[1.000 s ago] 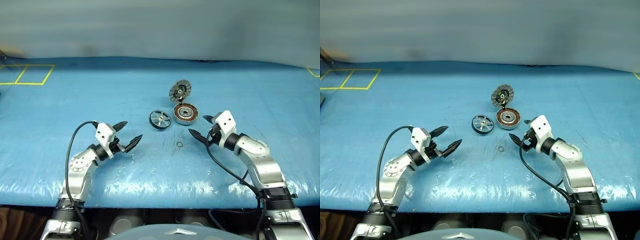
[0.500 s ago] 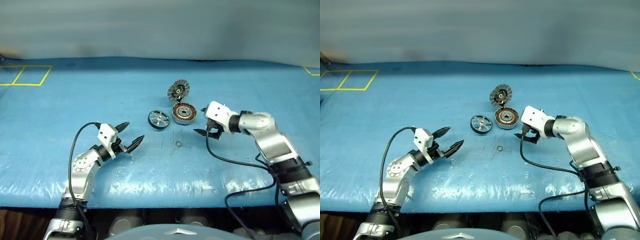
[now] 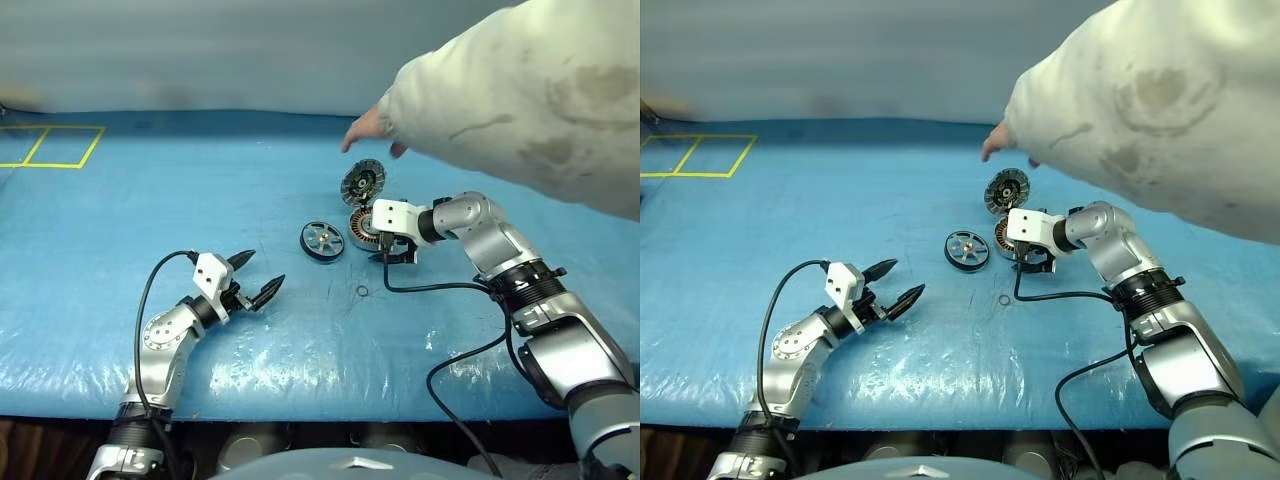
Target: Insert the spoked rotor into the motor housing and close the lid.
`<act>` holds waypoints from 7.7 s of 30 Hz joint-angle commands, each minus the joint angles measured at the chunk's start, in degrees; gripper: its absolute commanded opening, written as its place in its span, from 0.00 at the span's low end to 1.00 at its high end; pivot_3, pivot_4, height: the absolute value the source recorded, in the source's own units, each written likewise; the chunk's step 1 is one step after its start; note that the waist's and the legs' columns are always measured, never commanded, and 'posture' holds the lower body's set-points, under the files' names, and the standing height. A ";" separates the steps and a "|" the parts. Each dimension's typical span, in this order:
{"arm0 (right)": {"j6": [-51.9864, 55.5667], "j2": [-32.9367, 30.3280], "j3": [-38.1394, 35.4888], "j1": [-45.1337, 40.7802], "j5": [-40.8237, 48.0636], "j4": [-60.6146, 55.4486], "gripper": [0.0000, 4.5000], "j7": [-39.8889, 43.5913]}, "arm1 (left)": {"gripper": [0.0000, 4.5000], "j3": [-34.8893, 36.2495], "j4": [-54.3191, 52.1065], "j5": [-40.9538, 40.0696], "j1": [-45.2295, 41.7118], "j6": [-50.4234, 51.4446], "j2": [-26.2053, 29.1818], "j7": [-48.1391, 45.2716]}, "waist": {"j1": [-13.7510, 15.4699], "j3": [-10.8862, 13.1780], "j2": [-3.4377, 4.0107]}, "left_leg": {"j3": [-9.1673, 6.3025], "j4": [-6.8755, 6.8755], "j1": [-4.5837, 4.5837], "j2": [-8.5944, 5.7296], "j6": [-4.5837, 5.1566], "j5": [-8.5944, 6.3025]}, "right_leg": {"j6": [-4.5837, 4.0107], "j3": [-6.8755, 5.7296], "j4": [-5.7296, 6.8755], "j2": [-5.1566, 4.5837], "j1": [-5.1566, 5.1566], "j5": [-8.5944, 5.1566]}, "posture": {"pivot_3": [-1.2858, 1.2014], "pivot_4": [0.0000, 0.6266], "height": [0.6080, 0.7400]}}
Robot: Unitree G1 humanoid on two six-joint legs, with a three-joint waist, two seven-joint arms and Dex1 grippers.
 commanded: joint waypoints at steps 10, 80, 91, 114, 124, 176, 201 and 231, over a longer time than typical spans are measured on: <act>-2.87 1.66 -3.98 -1.54 0.66 1.16 0.99 -2.28 | 1.00 0.26 -2.24 0.09 0.07 -1.39 0.13 0.58 | -0.02 -0.01 0.01 | 0.00 0.12 0.00 0.01 -0.10 -0.06 | 0.01 0.01 0.04 0.02 0.04 0.02 | 0.52 0.24 1.00; 26.09 -19.23 -17.45 40.22 12.85 -42.78 0.99 -9.74 | 1.00 -0.84 -1.53 0.25 -0.16 -0.58 -0.17 -0.02 | 1.29 -0.09 0.09 | 0.09 0.80 -0.36 0.01 -0.06 -0.24 | 0.28 0.01 0.04 0.02 0.03 0.19 | 0.52 0.24 1.00; 23.61 -19.11 -16.51 39.08 11.15 -39.59 0.45 -9.34 | 1.00 -0.50 -2.13 0.09 0.22 -0.27 0.29 -0.07 | 1.29 -0.38 -0.36 | 0.10 0.92 -0.28 0.02 -0.04 -0.25 | 0.37 0.03 0.00 0.04 0.15 0.26 | 0.52 0.24 1.00; 33.74 -6.93 -9.07 33.55 23.71 -69.31 0.45 -9.73 | 1.00 0.39 -2.51 -0.02 1.39 0.20 2.54 -0.11 | 1.36 -0.32 -0.17 | 0.16 0.79 -0.80 0.02 -0.02 -0.20 | 0.22 0.08 0.00 0.03 -0.61 0.44 | 0.52 0.24 1.00; 35.55 -2.45 -2.43 32.90 24.18 -66.21 0.45 -12.81 | 1.00 0.84 -3.93 -0.14 2.79 0.80 3.14 0.14 | 1.21 -0.32 -0.17 | 0.19 0.92 -0.74 0.02 -0.04 -0.19 | 0.28 0.10 0.02 0.07 -0.63 0.49 | 0.52 0.24 1.00; 20.98 7.69 -13.76 40.70 20.26 -37.98 0.84 -28.61 | 1.00 2.01 -5.70 -1.78 6.01 0.21 9.02 -5.99 | 0.82 -0.35 -0.11 | 0.45 0.79 -0.49 0.05 -0.08 -0.15 | 0.21 0.36 0.08 0.13 -0.62 0.56 | 0.52 0.24 1.00; 26.63 2.60 -15.23 39.33 30.99 -53.65 0.15 -16.34 | 1.00 1.37 -3.72 -2.86 6.82 -7.21 6.75 -8.95 | 0.78 -0.41 -0.06 | 0.47 0.74 -0.45 0.09 -0.05 -0.15 | 0.22 0.44 0.06 0.17 -0.60 0.56 | 0.52 0.24 1.00; 23.15 12.38 0.82 28.70 22.55 -42.08 0.15 -15.76 | 1.00 0.42 -3.10 -2.55 8.06 -8.69 7.52 -13.04 | 0.50 -0.41 -0.06 | 0.49 0.75 -0.45 0.07 -0.04 -0.15 | 0.22 0.44 0.05 0.18 -0.62 0.57 | 0.52 0.24 1.00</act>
